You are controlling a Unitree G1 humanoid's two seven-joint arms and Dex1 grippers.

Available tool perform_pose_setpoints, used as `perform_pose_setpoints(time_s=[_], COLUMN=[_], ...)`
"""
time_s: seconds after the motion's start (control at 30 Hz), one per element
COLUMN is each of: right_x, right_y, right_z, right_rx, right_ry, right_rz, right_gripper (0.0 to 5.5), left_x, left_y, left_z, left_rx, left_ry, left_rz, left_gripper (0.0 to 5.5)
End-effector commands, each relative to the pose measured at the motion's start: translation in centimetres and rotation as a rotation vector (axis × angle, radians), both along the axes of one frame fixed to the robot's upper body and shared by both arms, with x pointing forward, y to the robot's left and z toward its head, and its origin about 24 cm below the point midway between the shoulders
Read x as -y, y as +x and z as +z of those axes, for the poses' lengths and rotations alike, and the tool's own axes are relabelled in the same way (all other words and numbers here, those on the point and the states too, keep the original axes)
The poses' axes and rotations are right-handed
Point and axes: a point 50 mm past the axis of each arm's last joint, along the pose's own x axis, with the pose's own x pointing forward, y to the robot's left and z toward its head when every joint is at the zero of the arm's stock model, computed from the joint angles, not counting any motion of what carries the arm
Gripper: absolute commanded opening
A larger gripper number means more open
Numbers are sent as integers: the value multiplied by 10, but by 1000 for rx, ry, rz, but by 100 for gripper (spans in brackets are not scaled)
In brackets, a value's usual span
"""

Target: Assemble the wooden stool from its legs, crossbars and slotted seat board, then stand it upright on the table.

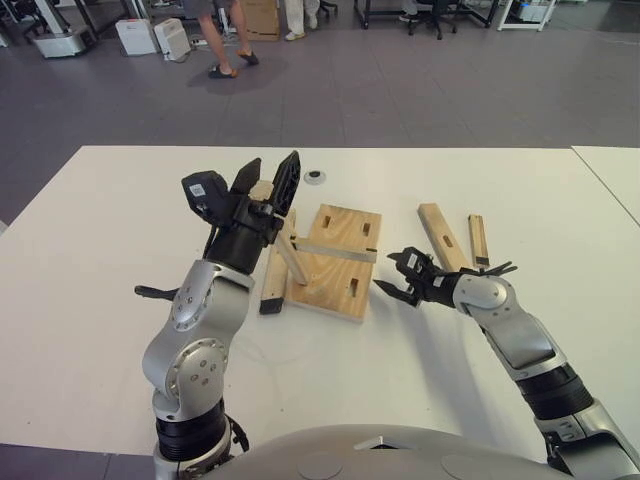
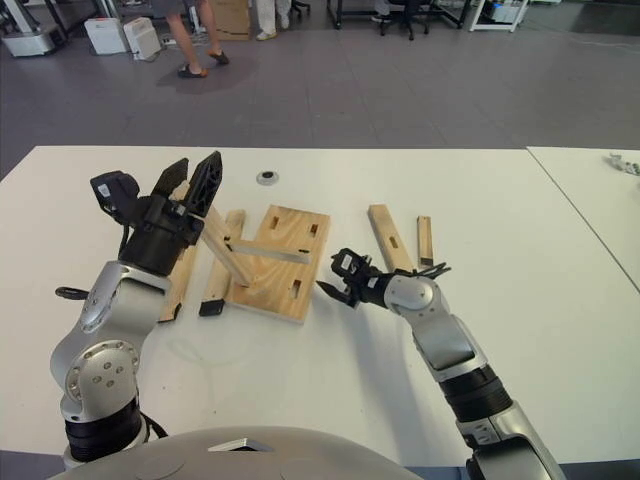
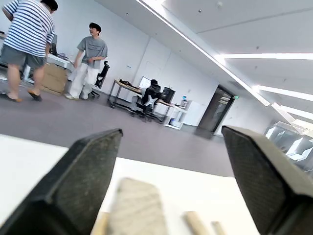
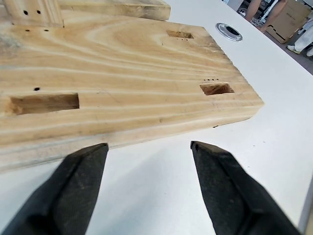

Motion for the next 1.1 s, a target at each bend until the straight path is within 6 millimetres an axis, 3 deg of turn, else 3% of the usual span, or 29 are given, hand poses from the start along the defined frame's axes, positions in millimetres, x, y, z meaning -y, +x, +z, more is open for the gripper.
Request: perform_pose_setpoints(time_s=[0.03,0.13,0.27,0.4,0.47,0.53,0.63,0.73,0.87,1.1], right_x=[33,59,72,69,70,71,67,59,55,51], right_y=[26,43,54,57,59,61,64,64,63,63], right_z=[42,71,87,87,85,80,67,58,52,49], right_rx=[146,248,317,332,337,320,284,259,244,237], right_ry=[112,171,198,218,220,220,200,190,188,199], right_rz=[-168,-279,-351,-361,-384,-405,-407,-388,-378,-375], right_gripper=[315,315,315,315,315,315,315,315,315,315], left_x=[16,26,14,-34,-53,-52,-40,-34,-26,-33], left_y=[-1,-9,-24,8,34,48,47,39,32,26], left_z=[-2,5,24,52,33,-16,-84,-128,-143,-144], left_rx=[-88,-97,2,128,12,-183,-400,-550,-610,-610], left_ry=[-76,-145,-109,33,219,522,776,868,896,953], left_rz=[-164,-299,-399,-89,92,125,26,-27,-103,-101], left_gripper=[394,394,394,394,394,394,394,394,394,277])
